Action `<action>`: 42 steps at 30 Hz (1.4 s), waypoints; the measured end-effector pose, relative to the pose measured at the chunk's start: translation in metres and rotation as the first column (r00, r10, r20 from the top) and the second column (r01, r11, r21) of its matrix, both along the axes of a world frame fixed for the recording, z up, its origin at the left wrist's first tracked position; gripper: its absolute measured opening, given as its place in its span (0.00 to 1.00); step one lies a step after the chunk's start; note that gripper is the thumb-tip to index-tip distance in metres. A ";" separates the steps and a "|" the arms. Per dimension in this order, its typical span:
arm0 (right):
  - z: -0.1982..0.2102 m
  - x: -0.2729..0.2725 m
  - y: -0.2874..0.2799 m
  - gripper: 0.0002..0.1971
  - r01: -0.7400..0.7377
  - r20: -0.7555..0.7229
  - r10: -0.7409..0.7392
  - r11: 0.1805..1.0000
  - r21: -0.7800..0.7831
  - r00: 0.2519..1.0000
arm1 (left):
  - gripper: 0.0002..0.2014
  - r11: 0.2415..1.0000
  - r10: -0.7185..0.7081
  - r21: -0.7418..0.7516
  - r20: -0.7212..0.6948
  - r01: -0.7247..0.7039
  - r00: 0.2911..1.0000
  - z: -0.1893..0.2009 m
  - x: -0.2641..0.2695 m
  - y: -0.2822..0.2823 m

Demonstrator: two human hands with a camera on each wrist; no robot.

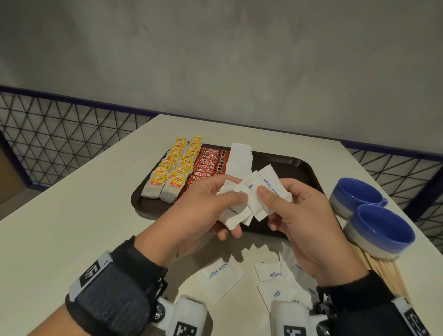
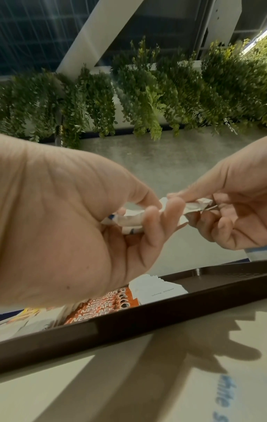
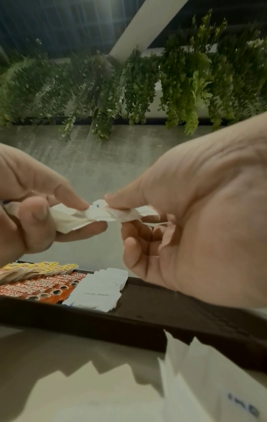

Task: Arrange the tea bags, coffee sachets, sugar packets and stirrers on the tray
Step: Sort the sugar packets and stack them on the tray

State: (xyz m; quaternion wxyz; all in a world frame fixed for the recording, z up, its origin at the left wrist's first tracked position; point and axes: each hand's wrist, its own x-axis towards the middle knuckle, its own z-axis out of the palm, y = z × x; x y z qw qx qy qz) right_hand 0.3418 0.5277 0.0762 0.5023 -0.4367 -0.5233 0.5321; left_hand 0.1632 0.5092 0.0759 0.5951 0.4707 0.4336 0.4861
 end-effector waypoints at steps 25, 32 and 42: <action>0.003 -0.003 -0.005 0.15 -0.042 -0.017 0.043 0.997 0.057 0.999 | 0.03 0.989 0.092 0.123 -0.055 -0.085 0.994 -0.003 0.004 -0.001; 0.003 -0.003 -0.002 0.11 -0.025 -0.077 0.027 0.999 0.024 0.997 | 0.06 0.987 0.114 0.117 0.001 -0.114 0.993 -0.005 0.003 0.002; -0.001 -0.002 -0.001 0.04 0.025 0.058 -0.030 0.995 0.093 0.998 | 0.05 0.987 0.132 0.087 0.003 -0.131 0.991 -0.003 0.004 0.002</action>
